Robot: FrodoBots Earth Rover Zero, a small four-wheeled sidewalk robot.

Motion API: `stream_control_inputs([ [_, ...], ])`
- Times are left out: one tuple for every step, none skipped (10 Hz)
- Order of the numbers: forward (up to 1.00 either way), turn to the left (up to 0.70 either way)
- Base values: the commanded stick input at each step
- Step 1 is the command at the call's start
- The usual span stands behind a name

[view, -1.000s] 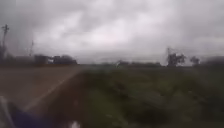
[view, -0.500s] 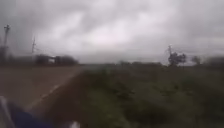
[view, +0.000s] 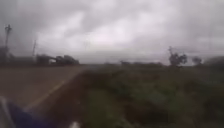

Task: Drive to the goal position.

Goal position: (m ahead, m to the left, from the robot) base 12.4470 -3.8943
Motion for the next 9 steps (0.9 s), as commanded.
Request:
stream_control_inputs([
  [0.00,0.70],
  [0.00,0.70],
  [0.00,0.70],
  [0.00,0.70],
  [0.00,0.70],
  [0.00,0.70],
  [0.00,0.70],
  [0.00,0.70],
  [0.00,0.70],
])
